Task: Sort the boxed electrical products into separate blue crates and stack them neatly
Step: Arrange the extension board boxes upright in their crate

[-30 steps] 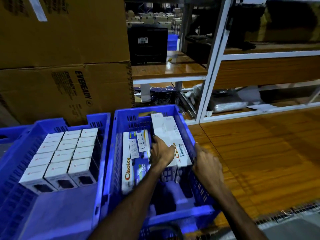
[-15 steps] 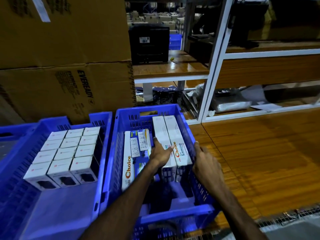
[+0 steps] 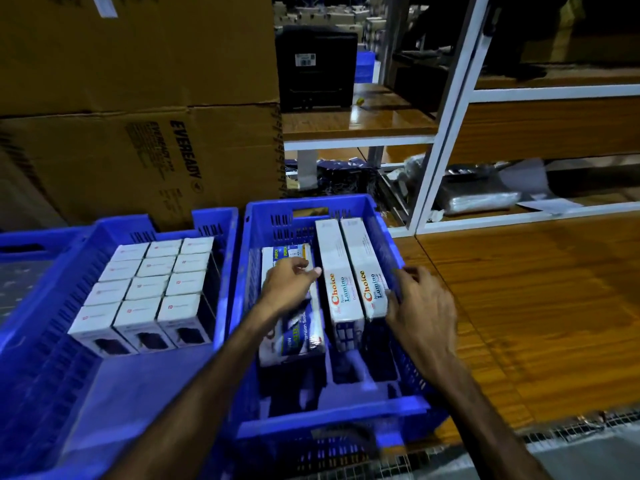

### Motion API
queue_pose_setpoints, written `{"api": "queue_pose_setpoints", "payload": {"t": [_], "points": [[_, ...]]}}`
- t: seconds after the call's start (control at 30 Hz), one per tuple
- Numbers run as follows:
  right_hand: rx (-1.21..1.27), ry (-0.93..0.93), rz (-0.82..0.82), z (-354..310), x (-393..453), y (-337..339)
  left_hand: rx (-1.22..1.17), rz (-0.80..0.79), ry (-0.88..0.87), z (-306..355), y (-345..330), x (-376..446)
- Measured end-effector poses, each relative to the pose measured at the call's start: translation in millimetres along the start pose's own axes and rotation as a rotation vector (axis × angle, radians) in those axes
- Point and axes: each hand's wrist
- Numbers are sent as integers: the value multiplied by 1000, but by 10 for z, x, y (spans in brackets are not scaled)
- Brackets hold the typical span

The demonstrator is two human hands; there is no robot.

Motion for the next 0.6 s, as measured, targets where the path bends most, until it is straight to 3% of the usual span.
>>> {"api": "queue_pose_setpoints", "payload": {"t": [0.07,0.27,0.33,0.47,0.6], "points": [[60,106,-66,-266,3,-59,-79,77,-17,-109,136,-59],[142,229,-514,-1066,-122,-807,-258,166,-71,-308,392,-171],[45,173,-594,-1183,-129,-1083,-295,209,-61,-350,435,-200],[-16,-119,-709,-1320,39,-1394,-403,222,-55,-421,495,-310],[-203,-123,-720,-1409,94,-1491,-462,211,-76,-459,517,-364]]}}
Point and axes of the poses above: each hand's wrist, its own x-axis towards the middle knuckle, its own y-axis out of the back of the hand, z = x × y, and after that the axes turned 12 degrees about x, right-handed
